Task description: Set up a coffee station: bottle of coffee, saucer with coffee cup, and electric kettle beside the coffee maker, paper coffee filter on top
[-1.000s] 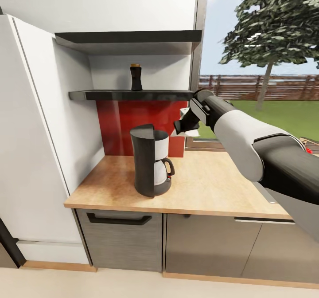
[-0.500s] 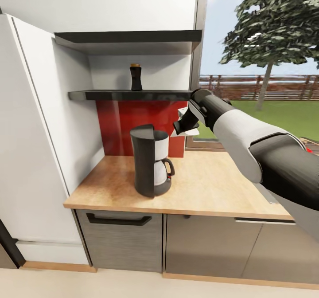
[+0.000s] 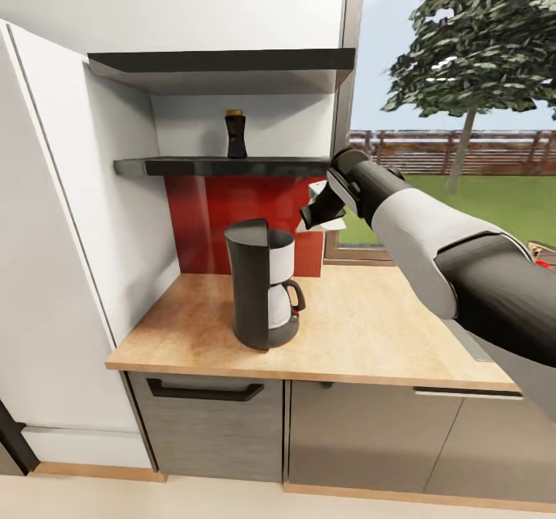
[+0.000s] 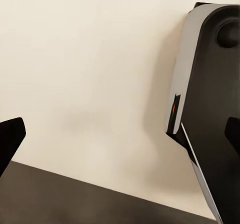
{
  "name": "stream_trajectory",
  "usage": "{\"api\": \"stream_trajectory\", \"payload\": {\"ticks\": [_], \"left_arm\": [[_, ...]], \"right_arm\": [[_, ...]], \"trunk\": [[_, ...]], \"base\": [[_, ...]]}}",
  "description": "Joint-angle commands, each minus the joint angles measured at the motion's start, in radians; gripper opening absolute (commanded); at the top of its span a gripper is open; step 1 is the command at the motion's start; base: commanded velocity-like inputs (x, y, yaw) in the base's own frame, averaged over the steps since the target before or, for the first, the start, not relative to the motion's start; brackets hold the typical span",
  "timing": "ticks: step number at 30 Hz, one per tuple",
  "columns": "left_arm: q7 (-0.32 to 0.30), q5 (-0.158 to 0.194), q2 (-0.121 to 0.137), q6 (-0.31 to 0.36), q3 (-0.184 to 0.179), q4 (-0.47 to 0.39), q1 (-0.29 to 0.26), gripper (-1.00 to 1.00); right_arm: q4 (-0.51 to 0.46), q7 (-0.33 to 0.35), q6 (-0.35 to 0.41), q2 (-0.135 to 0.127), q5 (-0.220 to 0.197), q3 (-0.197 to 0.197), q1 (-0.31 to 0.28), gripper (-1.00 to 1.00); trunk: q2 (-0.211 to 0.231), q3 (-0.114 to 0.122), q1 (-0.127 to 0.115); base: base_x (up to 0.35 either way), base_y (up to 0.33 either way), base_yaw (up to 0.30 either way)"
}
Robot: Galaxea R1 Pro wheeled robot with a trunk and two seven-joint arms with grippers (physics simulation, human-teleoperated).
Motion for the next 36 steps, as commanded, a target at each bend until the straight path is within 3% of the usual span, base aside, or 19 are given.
{"api": "stream_trajectory", "payload": {"ticks": [1, 15, 36], "left_arm": [[0.000, 0.009, 0.000, -0.002, 0.000, -0.001, 0.001, 1.00], [0.001, 0.008, 0.000, -0.002, 0.002, 0.000, 0.001, 1.00], [0.001, 0.010, 0.000, -0.002, 0.002, 0.000, 0.001, 1.00]], "right_arm": [[-0.008, 0.007, 0.003, 0.000, 0.005, 0.002, 0.000, -1.00], [-0.020, 0.007, 0.005, 0.000, 0.006, 0.002, 0.000, -1.00], [-0.018, 0.007, 0.005, 0.000, 0.009, 0.003, 0.000, -1.00]], "trunk": [[0.000, 0.000, 0.000], [0.000, 0.000, 0.000], [0.000, 0.021, 0.000]], "base": [[0.001, 0.000, 0.000], [0.000, 0.000, 0.000], [0.000, 0.000, 0.000]]}}
